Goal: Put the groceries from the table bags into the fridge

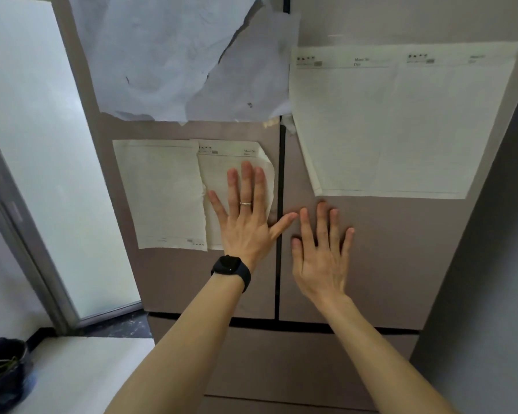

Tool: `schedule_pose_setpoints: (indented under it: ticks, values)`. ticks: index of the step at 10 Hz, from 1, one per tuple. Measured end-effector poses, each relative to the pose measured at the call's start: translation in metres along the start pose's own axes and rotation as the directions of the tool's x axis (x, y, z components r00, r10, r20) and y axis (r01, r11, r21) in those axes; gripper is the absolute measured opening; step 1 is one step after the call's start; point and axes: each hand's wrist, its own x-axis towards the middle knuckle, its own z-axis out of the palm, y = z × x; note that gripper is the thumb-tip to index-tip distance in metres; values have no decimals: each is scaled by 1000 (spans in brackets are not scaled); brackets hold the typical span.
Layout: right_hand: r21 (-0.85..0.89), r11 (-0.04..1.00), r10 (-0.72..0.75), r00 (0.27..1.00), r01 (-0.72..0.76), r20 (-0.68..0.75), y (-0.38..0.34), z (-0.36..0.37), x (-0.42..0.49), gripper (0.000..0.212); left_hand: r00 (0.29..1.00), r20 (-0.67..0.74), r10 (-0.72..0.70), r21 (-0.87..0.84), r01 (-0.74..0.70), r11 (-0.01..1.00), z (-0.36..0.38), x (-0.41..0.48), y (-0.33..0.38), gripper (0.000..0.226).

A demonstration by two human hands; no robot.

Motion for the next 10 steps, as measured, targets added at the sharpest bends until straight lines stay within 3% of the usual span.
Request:
schedule_pose_setpoints:
  ticks: [2,5,7,9,10]
  values:
    - [-140,990,-23,997,13,-69,4,13,1,64,999,-30,14,-7,-15,1000,5,0,0,106]
    - [-96,995,-24,999,26,23,5,-11,-3,68,992,123,-18,-40,23,999,-21,-2,8,95]
    - [-140,990,2,977,29,215,-1,-46,-2,80,971,237,40,-104,-15,994,-49,-1,-5,77]
    - [-107,992,-25,918,73,395,0,-84,2,89,950,301,87,-29,-82,996,-50,-1,-8,86]
    - [-40,993,-71,825,113,560,5,-115,19,81,948,312,64,-22,-60,998,-48,-1,0,89]
